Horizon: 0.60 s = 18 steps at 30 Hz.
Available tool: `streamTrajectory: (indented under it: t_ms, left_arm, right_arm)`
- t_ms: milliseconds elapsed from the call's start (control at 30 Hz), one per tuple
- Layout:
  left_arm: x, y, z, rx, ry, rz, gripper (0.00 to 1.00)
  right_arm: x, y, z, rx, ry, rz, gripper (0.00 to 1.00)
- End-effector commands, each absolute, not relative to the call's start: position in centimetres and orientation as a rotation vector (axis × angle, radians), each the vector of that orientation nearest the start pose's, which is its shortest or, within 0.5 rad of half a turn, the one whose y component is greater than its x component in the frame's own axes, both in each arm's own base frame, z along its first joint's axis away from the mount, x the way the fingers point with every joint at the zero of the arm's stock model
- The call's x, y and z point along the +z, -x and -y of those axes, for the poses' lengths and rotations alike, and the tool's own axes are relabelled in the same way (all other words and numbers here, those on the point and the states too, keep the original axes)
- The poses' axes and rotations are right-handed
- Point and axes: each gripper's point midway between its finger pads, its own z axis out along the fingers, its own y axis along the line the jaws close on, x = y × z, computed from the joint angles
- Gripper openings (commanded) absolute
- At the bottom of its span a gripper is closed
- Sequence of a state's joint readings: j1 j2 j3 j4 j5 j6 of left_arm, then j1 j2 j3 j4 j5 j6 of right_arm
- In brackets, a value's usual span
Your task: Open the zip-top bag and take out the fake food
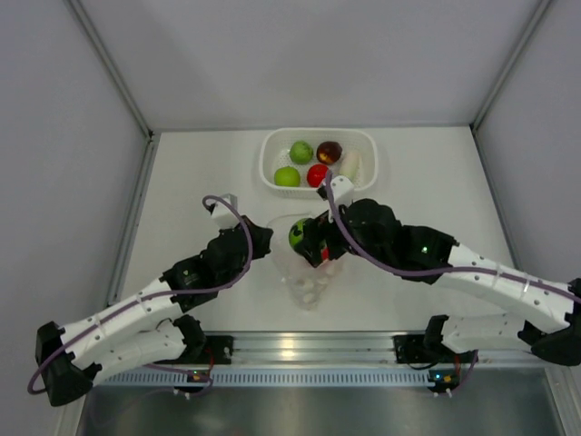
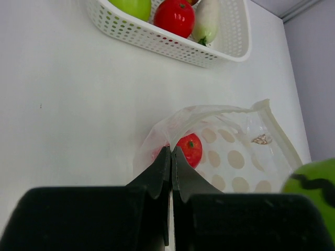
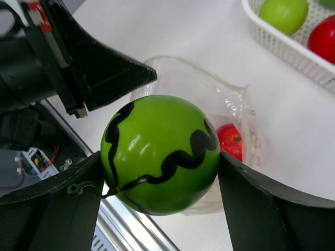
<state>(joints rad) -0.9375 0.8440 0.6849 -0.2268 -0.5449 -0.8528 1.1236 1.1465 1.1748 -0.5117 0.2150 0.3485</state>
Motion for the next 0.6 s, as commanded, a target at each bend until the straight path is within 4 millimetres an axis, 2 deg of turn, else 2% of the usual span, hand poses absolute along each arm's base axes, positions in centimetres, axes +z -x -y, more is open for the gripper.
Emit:
streamTrajectory:
  t_ms: [0,167,267,300,333,367,400,467,500,533,567]
  left_arm:
    - [22.2,-23.9,19.8,-0.634,0.377,-1.914,0.00]
    - [21.9,-23.6,19.0,-0.617,0.399,-1.918,0.00]
    - [22.1,-23.3,18.7,-0.629,0.402,-1.914,0.00]
    - [22.3,-23.2,18.6,-0.634,0.402,-1.911,0.00]
    - [22.5,-23.1,18.6,-0.639,0.401,-1.911,0.00]
    - [22.9,-23.0,18.4,-0.654,0.404,-1.899,0.00]
    - [23.2,-22.9,18.3,-0.660,0.405,-1.892,0.00]
    - [24.0,-22.7,18.1,-0.675,0.406,-1.879,0.00]
    - [24.3,-22.7,18.0,-0.675,0.403,-1.871,0.00]
    - [24.3,-22.7,17.9,-0.672,0.401,-1.870,0.00]
    - [24.6,-22.7,17.5,-0.659,0.407,-1.860,0.00]
  right_arm:
    - [33.3,-17.9,-28.6,0.700,0.543,-1.869,0.29]
    - [39.1,-21.3,-23.7,0.567,0.279,-1.709,0.30]
    - [39.3,-24.7,-22.0,0.458,0.219,-1.720,0.30]
    - [38.1,-26.2,-22.2,0.418,0.220,-1.755,0.29]
    - [37.8,-28.7,-20.3,0.353,0.156,-1.770,0.29]
    - [37.2,-29.9,-20.2,0.342,0.153,-1.791,0.29]
    - [35.4,-32.3,-19.5,0.278,0.131,-1.841,0.29]
    - [35.2,-34.3,-19.9,0.281,0.139,-1.867,0.30]
    - [33.3,-36.3,-20.0,0.225,0.144,-1.919,0.30]
    - [34.0,-37.0,-20.3,0.219,0.147,-1.924,0.31]
    - [33.4,-37.9,-20.7,0.200,0.159,-1.942,0.31]
